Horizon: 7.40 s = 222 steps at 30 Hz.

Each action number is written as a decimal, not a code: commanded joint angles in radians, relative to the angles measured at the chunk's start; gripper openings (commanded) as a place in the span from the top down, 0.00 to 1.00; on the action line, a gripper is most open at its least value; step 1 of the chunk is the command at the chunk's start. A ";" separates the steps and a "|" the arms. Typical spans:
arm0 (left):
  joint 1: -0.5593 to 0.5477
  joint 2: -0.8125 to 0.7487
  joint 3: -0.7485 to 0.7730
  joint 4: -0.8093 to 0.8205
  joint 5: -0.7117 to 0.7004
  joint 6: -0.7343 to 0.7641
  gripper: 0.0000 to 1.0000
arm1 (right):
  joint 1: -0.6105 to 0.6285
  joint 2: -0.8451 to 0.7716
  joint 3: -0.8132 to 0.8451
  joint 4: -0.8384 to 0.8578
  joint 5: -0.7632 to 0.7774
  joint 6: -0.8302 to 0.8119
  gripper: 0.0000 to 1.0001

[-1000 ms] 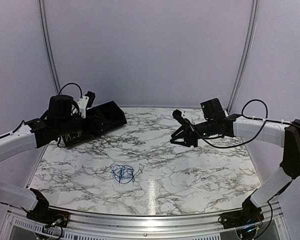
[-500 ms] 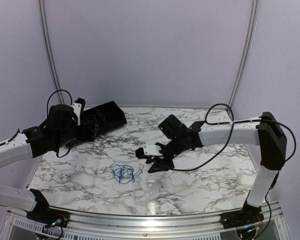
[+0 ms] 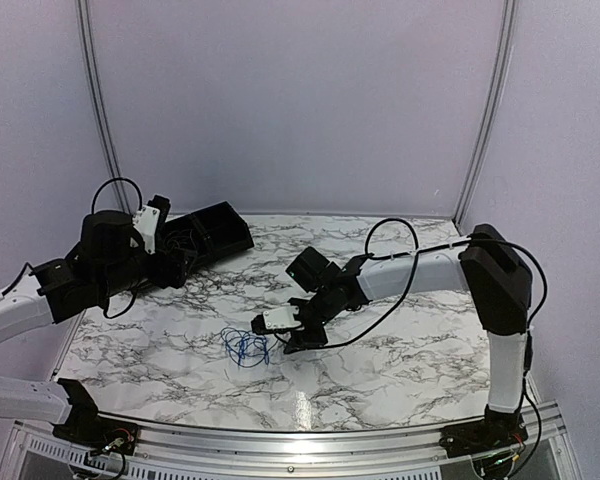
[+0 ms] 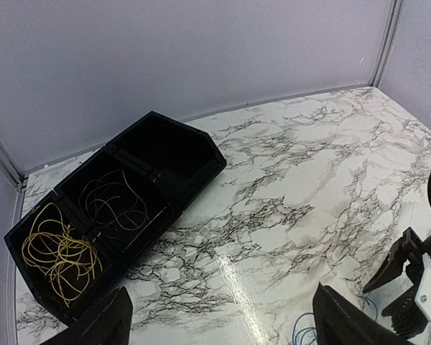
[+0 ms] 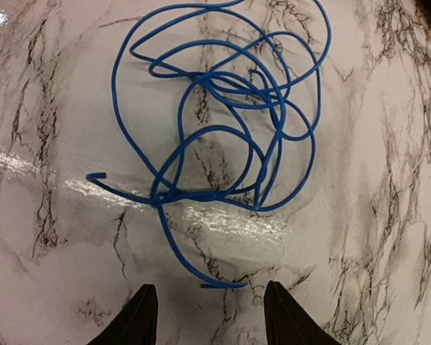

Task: Untangle the cables

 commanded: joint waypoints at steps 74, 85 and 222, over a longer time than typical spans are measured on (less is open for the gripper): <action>-0.498 0.913 -0.312 1.450 -0.089 -0.129 0.73 | -0.592 -0.620 0.456 -0.021 -0.579 0.623 1.00; -0.498 0.706 -0.525 1.516 -0.165 -0.128 0.87 | -0.672 -0.688 0.092 0.092 -0.230 0.595 1.00; -0.518 0.463 -0.676 1.152 -0.463 -0.601 1.00 | -0.575 -0.616 -0.077 -0.140 -0.301 0.314 1.00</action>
